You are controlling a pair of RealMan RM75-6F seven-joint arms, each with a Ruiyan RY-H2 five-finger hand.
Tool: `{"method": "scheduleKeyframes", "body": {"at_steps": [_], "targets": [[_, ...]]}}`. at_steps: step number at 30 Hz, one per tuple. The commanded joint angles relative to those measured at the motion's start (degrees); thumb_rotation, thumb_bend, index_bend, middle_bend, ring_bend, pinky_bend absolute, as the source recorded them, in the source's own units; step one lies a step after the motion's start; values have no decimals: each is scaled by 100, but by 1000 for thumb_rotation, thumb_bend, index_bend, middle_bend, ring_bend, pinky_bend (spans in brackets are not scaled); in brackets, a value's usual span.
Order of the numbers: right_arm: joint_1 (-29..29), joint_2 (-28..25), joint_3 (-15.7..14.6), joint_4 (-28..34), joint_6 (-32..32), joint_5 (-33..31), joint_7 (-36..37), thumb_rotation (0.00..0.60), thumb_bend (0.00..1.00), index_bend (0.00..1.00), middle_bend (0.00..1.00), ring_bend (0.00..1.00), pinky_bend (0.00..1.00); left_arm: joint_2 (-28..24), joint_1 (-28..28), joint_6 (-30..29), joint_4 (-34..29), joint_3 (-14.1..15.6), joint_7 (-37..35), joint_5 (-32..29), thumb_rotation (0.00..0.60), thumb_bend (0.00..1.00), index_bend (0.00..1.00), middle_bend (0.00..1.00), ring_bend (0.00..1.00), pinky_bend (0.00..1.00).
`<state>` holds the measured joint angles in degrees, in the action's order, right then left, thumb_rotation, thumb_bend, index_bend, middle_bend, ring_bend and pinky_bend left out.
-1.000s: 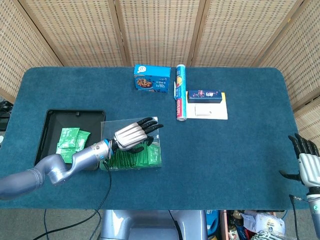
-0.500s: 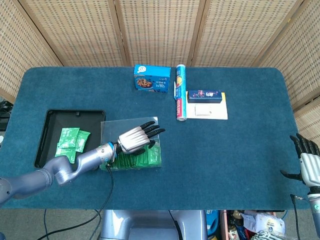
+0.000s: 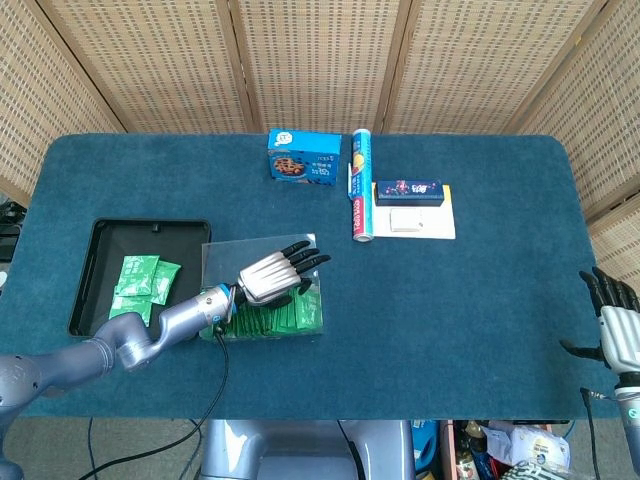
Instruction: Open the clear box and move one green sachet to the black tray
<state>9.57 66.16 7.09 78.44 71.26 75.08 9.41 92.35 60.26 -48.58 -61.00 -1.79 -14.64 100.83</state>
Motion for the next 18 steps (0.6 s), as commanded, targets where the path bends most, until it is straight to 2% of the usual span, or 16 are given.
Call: {"method": "scheduleKeyframes", "body": {"at_steps": [1,18], "targets": [[2,2,2,-3,-5,-2,3,600,0,0,0,0,0,23,27,13,23,15,10,-27,600,412,489,0,0,0],[8,8,10,-45,-43,-23,41,600,0,0,0,0,0,106,159,111,57,114,92,-189,600,411,489,0,0,0]]}}
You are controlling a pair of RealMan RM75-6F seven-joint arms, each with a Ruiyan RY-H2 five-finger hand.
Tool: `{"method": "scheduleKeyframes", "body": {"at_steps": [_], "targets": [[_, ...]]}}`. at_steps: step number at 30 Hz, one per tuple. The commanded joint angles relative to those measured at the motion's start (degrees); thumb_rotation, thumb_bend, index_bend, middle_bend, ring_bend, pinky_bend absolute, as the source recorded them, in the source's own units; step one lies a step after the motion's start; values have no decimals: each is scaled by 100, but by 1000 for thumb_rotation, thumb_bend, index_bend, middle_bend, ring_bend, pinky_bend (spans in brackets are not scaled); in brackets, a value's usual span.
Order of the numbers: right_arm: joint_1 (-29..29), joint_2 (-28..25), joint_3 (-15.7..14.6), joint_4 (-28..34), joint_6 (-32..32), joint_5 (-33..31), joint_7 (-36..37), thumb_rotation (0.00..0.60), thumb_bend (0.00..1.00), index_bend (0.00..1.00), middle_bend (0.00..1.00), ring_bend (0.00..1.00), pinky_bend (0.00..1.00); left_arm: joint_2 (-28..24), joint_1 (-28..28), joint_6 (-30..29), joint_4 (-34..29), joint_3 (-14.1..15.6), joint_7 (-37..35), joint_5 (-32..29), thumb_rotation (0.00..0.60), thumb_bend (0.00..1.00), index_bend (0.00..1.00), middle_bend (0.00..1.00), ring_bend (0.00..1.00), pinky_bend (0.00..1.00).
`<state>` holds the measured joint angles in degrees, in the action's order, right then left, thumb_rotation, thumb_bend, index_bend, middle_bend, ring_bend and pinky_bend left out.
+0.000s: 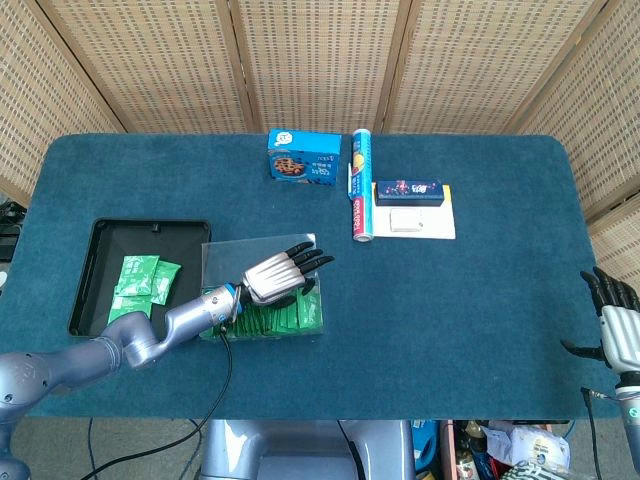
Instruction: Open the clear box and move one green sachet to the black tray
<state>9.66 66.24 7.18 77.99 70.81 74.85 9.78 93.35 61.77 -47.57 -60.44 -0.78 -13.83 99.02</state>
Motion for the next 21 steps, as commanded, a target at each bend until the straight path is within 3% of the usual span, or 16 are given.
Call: {"method": "scheduleKeyframes", "body": {"at_steps": [1,6,13,21], "targets": [[-2,0,2,-3,3,0,6,600,0,0,0,0,0,7,12,18,1,24,19,-12,600,411,489,0,0,0],[-1,1,1,-4,3,5,7,600,0,0,0,0,0,25,18,13,6,52,50,-51,600,411,493,0,0,0],[3,5,0,-12,-9,5,9,600,0,0,0,0,0,67,32,3,5,73,35,-135,600,424,639,0,0,0],[4,8,-2,-23,-12,12,15,600,0,0,0,0,0,80,33,-67,-15,58,16,-241,600,423,685,0,0,0]]}}
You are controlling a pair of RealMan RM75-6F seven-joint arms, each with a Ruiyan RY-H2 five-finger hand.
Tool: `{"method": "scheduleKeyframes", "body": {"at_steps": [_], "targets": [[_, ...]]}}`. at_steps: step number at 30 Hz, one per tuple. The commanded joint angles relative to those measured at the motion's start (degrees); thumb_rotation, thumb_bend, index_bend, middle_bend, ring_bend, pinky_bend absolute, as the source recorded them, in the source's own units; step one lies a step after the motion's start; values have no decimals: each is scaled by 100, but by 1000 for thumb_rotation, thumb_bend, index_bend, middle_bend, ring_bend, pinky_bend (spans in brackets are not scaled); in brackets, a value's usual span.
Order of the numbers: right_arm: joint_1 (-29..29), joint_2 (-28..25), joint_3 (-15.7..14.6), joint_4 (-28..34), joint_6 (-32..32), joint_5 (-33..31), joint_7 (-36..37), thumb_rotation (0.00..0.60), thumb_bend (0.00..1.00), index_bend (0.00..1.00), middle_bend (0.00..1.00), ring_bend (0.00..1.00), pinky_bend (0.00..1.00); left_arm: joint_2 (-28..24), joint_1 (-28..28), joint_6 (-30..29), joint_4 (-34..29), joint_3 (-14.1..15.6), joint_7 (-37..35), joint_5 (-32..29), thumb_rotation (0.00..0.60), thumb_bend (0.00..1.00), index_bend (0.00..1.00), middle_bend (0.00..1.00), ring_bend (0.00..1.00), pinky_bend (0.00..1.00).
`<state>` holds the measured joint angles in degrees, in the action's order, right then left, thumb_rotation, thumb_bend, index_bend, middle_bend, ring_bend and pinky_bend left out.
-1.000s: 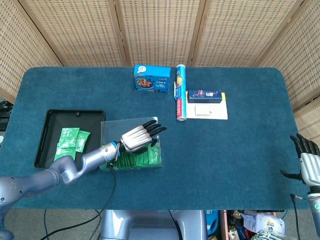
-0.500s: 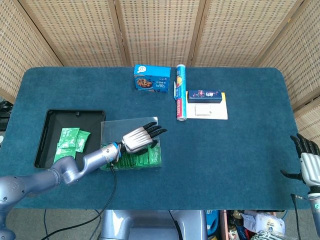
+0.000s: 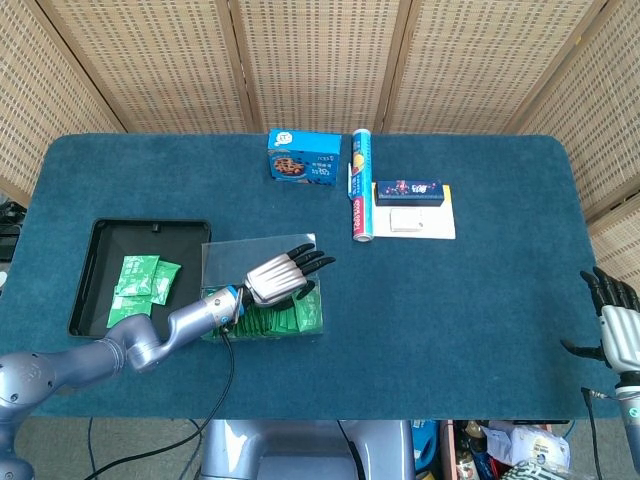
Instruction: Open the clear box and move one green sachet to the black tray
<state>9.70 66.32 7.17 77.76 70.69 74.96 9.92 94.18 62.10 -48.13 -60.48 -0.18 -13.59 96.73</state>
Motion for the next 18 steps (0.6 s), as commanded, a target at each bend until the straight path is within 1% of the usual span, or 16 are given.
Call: {"method": "scheduleKeyframes", "body": {"at_steps": [1,11,14,18], "targets": [[0,0,-1,2,0,3,2,600,0,0,0,0,0,-8,1,-24,-18,-3,-10,-19,600,423,688,0,0,0],[-7,-11,-3,33,22,17,-13,600,0,0,0,0,0,-120,-5,-114,-165,-12,-50,-105,600,428,698,0,0,0],[-12,-15,-2,44,38,22,-19,600,0,0,0,0,0,-265,-23,-244,-355,-83,-187,-150,600,434,704,0,0,0],[-18,-20,-6,68,63,41,-35,600,0,0,0,0,0,-668,-32,-267,-841,-197,-561,-303,600,435,708,0,0,0]]}}
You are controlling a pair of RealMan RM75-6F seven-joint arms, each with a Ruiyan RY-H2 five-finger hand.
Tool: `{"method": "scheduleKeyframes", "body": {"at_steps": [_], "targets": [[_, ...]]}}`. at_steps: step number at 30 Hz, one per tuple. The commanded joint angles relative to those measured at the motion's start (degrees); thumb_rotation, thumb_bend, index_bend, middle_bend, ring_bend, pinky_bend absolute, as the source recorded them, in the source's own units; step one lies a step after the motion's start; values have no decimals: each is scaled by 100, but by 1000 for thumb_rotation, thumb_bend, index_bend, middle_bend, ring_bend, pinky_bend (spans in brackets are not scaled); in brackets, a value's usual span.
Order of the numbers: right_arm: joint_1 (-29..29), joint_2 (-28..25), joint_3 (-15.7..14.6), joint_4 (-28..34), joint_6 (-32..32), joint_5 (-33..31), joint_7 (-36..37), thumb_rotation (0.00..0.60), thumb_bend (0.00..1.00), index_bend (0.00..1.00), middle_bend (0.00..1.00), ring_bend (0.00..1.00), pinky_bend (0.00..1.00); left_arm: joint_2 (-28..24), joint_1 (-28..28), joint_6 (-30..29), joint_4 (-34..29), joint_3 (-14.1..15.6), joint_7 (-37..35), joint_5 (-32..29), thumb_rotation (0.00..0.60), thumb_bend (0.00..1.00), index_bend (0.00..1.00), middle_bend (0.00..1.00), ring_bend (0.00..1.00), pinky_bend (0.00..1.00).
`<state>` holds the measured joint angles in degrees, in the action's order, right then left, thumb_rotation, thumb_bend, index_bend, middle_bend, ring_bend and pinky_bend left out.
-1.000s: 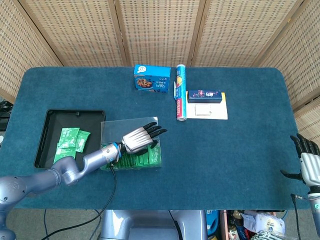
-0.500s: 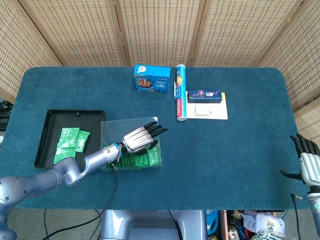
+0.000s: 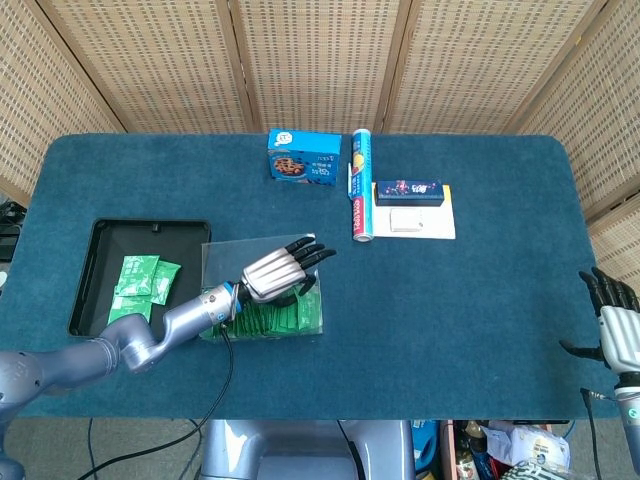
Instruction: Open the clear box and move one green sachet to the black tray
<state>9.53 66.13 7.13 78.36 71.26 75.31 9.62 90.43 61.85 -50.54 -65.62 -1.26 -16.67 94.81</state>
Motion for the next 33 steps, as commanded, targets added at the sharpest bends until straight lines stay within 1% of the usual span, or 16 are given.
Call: {"method": "scheduleKeyframes", "body": {"at_steps": [1,4,7,9,12,16,19,22,25,29,33], "targets": [[-3,-2,-4,12,10,10,-7,600,0,0,0,0,0,-390,-8,-31,-420,-106,-305,-127,600,435,709,0,0,0],[-4,-4,-12,34,24,33,-24,600,0,0,0,0,0,-811,-26,-64,-816,-163,-513,-183,600,435,710,0,0,0],[-5,-8,-18,56,44,56,-42,600,0,0,0,0,0,-1169,-67,-126,-1072,-201,-592,-213,600,435,710,0,0,0],[-10,-12,-25,83,71,81,-58,600,0,0,0,0,0,-1570,-154,-224,-1344,-228,-683,-258,600,435,710,0,0,0],[-14,-20,-32,118,95,104,-79,600,0,0,0,0,0,-1994,-267,-328,-1615,-221,-755,-271,600,435,711,0,0,0],[-17,-28,-44,158,126,142,-100,600,0,0,0,0,0,-2454,-521,-603,-1802,-180,-908,-267,600,436,712,0,0,0],[-17,-36,-56,195,152,184,-114,600,0,0,0,0,0,-2753,-767,-804,-1802,-70,-1020,-234,600,440,712,0,0,0],[-19,-45,-69,225,169,217,-115,600,0,0,0,0,0,-2990,-1115,-982,-1615,108,-1068,-281,600,441,712,0,0,0],[-21,-55,-78,252,188,243,-123,600,0,0,0,0,0,-3048,-1538,-1199,-1231,311,-1134,-346,600,441,712,0,0,0],[-9,-54,-106,292,193,303,-153,600,0,0,0,0,0,-2789,-2159,-1249,-460,573,-1350,-656,600,440,713,0,0,0],[0,-51,-122,329,202,330,-207,600,0,0,0,0,0,-2266,-2587,-1243,386,673,-1722,-818,600,440,713,0,0,0]]}}
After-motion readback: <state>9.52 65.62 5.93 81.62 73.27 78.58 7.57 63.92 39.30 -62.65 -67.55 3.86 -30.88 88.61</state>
